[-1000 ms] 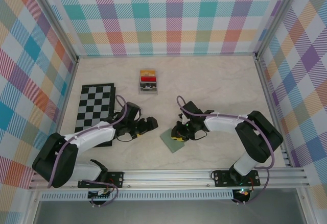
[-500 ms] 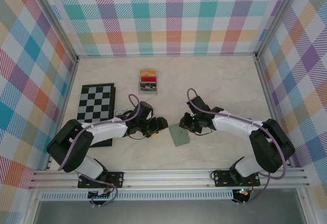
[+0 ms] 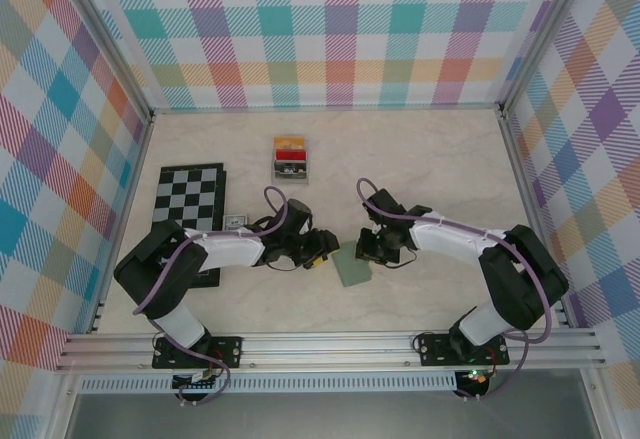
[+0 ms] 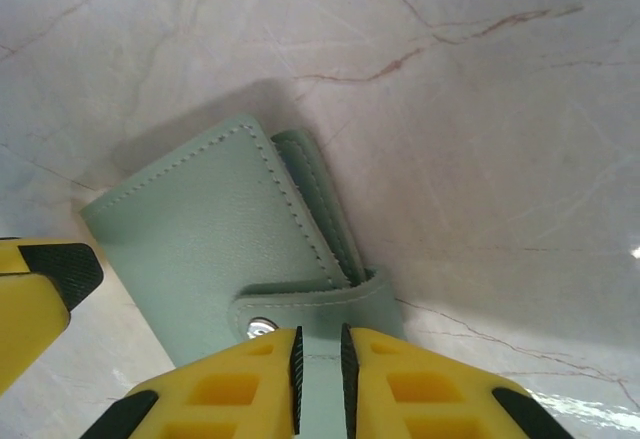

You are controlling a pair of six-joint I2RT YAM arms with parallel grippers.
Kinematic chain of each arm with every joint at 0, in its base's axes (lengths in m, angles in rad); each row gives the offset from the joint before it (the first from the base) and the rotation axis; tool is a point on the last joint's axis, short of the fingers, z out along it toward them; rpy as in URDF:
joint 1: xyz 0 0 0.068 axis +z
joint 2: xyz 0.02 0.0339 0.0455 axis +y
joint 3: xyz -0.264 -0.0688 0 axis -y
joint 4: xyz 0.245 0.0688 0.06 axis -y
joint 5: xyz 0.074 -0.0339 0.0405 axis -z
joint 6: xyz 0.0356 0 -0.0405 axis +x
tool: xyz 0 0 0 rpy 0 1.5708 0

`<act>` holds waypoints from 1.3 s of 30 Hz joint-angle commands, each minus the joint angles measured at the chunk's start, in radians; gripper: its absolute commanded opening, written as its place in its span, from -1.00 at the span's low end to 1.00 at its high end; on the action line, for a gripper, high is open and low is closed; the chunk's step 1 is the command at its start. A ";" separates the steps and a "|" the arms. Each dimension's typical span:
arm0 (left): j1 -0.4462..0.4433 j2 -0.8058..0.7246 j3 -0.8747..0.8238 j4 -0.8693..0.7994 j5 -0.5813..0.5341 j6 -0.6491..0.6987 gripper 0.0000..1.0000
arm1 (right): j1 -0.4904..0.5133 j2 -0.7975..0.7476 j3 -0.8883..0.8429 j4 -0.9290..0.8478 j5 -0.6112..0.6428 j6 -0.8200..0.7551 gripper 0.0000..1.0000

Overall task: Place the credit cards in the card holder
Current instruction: Pick up the card holder at the bottom-center of the table.

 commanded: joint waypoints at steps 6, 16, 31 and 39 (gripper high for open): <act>-0.030 0.060 0.028 0.020 0.019 -0.024 -0.05 | -0.001 0.004 -0.073 -0.003 -0.030 -0.012 -0.63; -0.040 0.075 0.030 0.123 0.040 -0.026 -0.35 | -0.001 -0.016 -0.103 0.023 -0.035 0.015 -0.62; -0.040 0.021 0.052 0.091 0.036 0.056 -0.82 | 0.008 -0.058 -0.001 -0.010 0.019 -0.110 -0.44; -0.040 0.022 0.066 0.079 0.039 0.062 -0.86 | 0.040 -0.016 0.036 0.004 0.014 -0.166 -0.31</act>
